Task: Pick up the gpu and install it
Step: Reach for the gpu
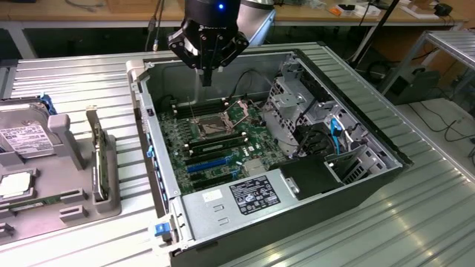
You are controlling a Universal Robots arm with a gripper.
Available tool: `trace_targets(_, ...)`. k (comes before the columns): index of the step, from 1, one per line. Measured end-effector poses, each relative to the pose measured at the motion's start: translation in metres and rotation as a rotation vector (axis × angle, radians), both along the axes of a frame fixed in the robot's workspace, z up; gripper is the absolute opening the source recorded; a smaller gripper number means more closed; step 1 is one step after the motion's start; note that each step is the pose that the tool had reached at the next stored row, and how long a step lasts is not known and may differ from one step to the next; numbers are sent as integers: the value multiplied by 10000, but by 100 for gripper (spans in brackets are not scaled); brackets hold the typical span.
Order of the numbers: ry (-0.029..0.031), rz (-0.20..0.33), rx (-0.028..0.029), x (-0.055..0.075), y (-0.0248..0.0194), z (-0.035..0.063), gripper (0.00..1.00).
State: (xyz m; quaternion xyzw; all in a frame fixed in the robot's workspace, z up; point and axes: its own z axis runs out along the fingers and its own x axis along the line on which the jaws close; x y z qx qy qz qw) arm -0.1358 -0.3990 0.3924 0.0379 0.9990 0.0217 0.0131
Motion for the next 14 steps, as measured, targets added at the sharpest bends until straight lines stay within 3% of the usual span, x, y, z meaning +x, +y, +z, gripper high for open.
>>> trace_targets(14,0,0,0,-177,0,-8,10)
